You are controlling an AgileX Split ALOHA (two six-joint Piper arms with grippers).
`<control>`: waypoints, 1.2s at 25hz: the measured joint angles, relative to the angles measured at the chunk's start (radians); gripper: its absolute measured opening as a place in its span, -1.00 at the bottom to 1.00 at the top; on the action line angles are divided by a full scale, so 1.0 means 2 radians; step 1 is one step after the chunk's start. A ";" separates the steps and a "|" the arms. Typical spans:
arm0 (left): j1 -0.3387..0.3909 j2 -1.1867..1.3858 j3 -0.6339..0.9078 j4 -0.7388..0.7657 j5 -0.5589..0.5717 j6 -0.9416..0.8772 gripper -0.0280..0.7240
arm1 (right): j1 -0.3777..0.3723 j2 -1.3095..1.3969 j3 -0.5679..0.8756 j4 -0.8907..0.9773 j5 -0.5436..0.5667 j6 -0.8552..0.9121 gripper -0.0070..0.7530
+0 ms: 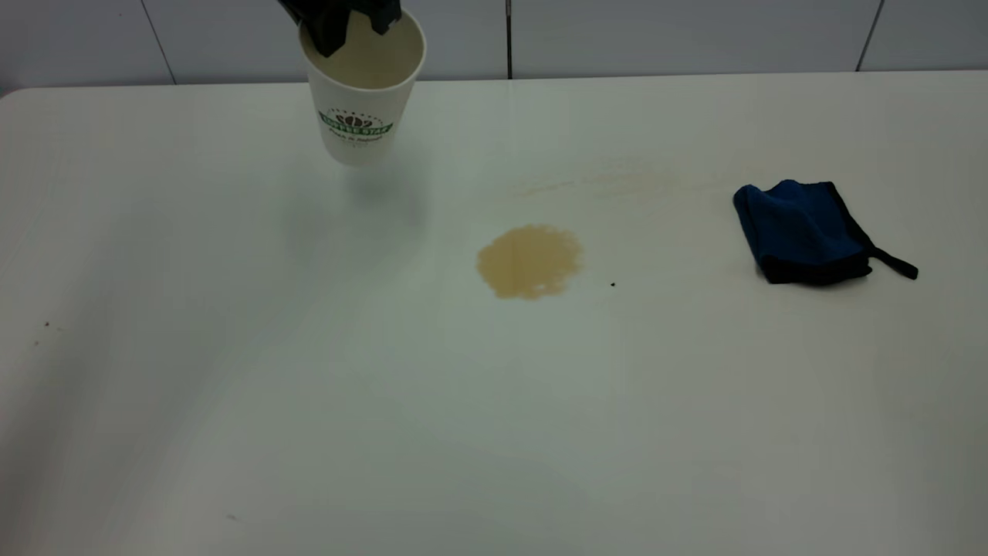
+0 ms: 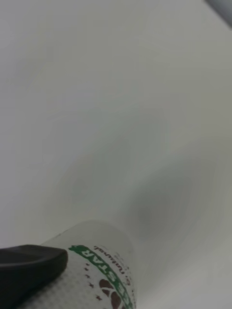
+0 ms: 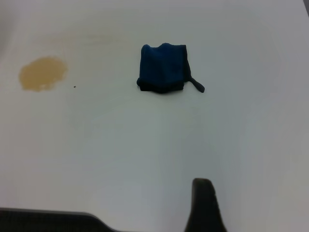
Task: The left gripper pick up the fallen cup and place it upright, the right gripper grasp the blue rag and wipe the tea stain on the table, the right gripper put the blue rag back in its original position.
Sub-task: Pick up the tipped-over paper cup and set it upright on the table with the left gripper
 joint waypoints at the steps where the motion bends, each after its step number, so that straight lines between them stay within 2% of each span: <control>1: 0.012 0.000 0.000 -0.039 -0.001 0.026 -0.91 | 0.000 0.000 0.000 0.000 0.000 0.000 0.55; 6: 0.064 0.004 0.000 -0.221 -0.001 0.156 -0.91 | 0.000 0.000 0.000 0.000 0.000 0.000 0.55; 10: 0.089 0.027 0.000 -0.307 -0.001 0.215 -0.91 | 0.000 0.000 0.000 0.000 0.000 0.000 0.55; 14: 0.093 0.051 0.000 -0.326 -0.008 0.223 -0.90 | 0.000 0.000 0.000 0.000 0.000 0.000 0.55; 24: 0.093 0.072 0.000 -0.317 -0.014 0.226 -0.85 | 0.000 0.000 0.000 0.000 0.000 0.003 0.55; 30: 0.093 0.087 0.000 -0.311 -0.014 0.223 -0.74 | 0.000 0.000 0.000 0.000 0.000 0.003 0.55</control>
